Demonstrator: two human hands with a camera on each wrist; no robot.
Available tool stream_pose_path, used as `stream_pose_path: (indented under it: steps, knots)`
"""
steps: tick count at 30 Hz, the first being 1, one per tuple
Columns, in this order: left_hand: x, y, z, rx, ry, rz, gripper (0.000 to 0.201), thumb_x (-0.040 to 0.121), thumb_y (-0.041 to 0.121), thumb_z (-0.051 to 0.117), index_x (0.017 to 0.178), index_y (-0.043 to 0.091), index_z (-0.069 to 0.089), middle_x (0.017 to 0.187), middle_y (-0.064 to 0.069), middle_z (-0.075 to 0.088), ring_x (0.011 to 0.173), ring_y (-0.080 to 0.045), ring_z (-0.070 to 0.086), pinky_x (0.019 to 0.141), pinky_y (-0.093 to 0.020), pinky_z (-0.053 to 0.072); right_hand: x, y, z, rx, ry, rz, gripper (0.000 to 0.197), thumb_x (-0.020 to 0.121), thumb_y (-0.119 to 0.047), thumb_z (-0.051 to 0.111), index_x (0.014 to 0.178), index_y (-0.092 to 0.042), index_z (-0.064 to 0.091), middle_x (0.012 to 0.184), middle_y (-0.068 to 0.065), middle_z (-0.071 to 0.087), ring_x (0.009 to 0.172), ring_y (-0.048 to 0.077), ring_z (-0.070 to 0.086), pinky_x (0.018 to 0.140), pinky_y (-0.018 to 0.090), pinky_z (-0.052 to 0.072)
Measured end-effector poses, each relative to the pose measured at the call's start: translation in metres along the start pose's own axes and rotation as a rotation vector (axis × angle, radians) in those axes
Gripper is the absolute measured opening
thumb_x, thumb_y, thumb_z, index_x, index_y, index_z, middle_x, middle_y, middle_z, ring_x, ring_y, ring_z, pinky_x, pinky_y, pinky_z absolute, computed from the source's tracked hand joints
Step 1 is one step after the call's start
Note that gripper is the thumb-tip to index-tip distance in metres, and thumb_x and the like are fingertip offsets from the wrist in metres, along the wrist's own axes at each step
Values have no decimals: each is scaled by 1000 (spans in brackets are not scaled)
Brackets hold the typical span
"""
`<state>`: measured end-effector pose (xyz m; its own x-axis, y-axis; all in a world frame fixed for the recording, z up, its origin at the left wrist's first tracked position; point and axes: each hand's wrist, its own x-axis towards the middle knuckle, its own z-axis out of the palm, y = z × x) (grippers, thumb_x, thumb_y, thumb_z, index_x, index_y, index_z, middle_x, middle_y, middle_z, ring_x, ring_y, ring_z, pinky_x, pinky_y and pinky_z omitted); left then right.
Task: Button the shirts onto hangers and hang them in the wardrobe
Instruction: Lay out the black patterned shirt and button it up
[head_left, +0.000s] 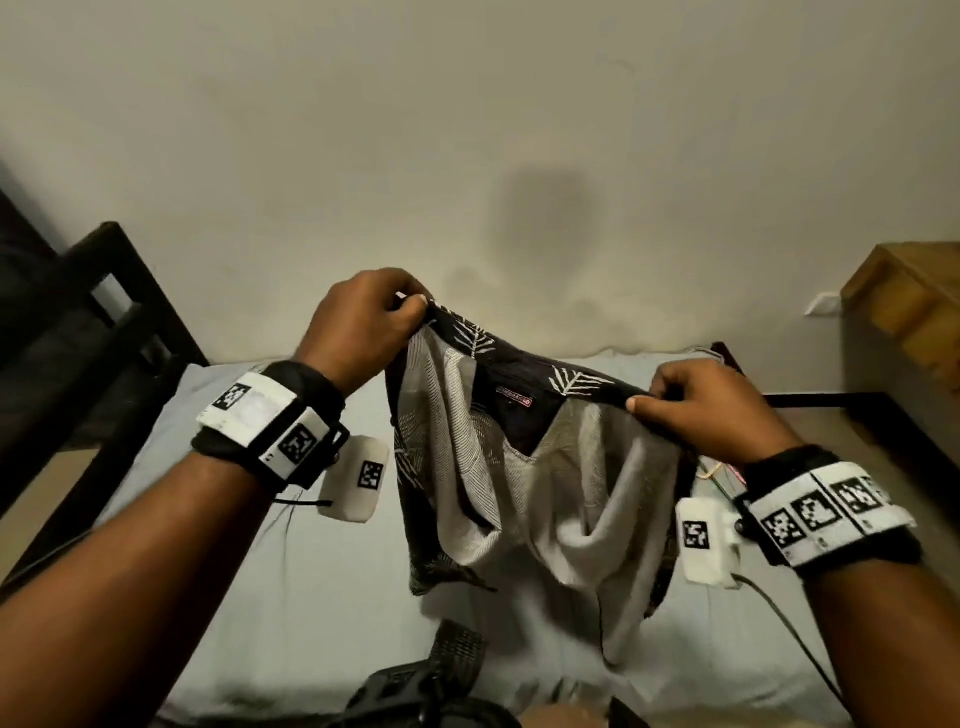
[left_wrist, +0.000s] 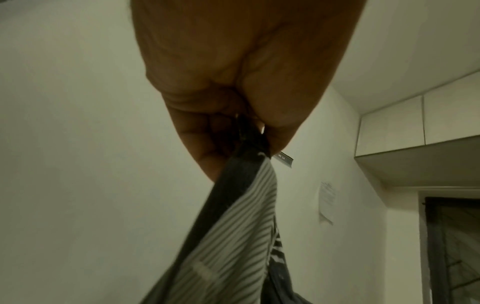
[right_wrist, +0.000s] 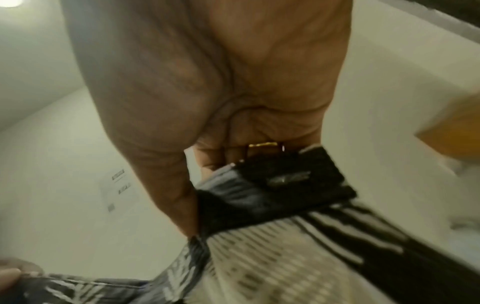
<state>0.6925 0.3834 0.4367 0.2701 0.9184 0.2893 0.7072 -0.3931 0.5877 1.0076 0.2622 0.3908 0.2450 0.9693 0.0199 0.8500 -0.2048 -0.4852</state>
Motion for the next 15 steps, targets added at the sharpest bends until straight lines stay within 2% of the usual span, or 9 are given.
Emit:
stream_pose_path:
  steps: [3, 6, 8, 9, 10, 11, 12, 13, 15]
  knots:
    - [-10, 1, 8, 31, 13, 60, 18, 100, 26, 56, 105, 23, 73, 99, 6, 73, 91, -15, 65, 74, -30, 47, -1, -15, 23, 181, -89, 11, 9, 80, -19, 74, 80, -21, 65, 79, -2, 68, 75, 24, 66, 65, 37, 52]
    - [-22, 0, 10, 3, -23, 126, 17, 102, 30, 56, 112, 26, 69, 98, 14, 69, 87, -4, 59, 67, -10, 37, -4, -38, 38, 422, -212, -32, 47, 83, -10, 71, 121, -32, 56, 95, 1, 70, 81, 22, 69, 68, 36, 52]
    - [-31, 5, 11, -13, -81, 193, 19, 102, 31, 57, 116, 27, 68, 99, 17, 68, 88, 0, 58, 70, -7, 38, -5, -58, 45, 466, -253, -117, 81, 84, -12, 73, 147, -44, 32, 89, 3, 72, 79, 14, 69, 70, 28, 52]
    - [-37, 8, 11, -26, -116, 229, 20, 102, 31, 57, 118, 26, 68, 102, 16, 69, 89, -1, 59, 73, -10, 42, -4, -68, 51, 433, -266, -175, 93, 84, -14, 73, 151, -50, 21, 85, 3, 73, 77, 10, 69, 70, 25, 53]
    - [-43, 13, 10, -35, -152, 274, 21, 102, 29, 57, 120, 25, 67, 105, 13, 71, 92, -3, 62, 78, -16, 47, -2, -79, 57, 388, -271, -226, 95, 85, -15, 73, 152, -52, 17, 82, 2, 72, 75, 9, 68, 69, 23, 54]
    - [-49, 17, 9, -38, -188, 330, 22, 103, 28, 57, 122, 25, 66, 108, 11, 72, 96, -5, 65, 82, -22, 50, 2, -88, 65, 342, -264, -269, 86, 85, -15, 72, 150, -49, 27, 83, 0, 72, 75, 9, 67, 69, 23, 54]
    - [-55, 20, 7, -40, -232, 385, 23, 103, 27, 57, 125, 25, 64, 111, 10, 73, 99, -6, 66, 84, -26, 51, 8, -94, 71, 302, -234, -294, 66, 84, -12, 69, 140, -41, 48, 87, -2, 72, 81, 12, 68, 72, 28, 55]
    - [-62, 22, 5, -37, -290, 430, 26, 103, 29, 56, 129, 27, 61, 114, 9, 72, 100, -7, 67, 85, -28, 52, 14, -97, 75, 281, -190, -306, 44, 81, -9, 65, 119, -30, 65, 90, -2, 73, 87, 17, 69, 76, 34, 56]
    - [-77, 24, 1, -30, -463, 454, 38, 104, 40, 50, 142, 36, 48, 119, 9, 71, 94, 1, 66, 83, -25, 53, 21, -99, 74, 338, -110, -323, 22, 73, -9, 63, 90, -19, 73, 86, 0, 75, 89, 23, 71, 77, 44, 57]
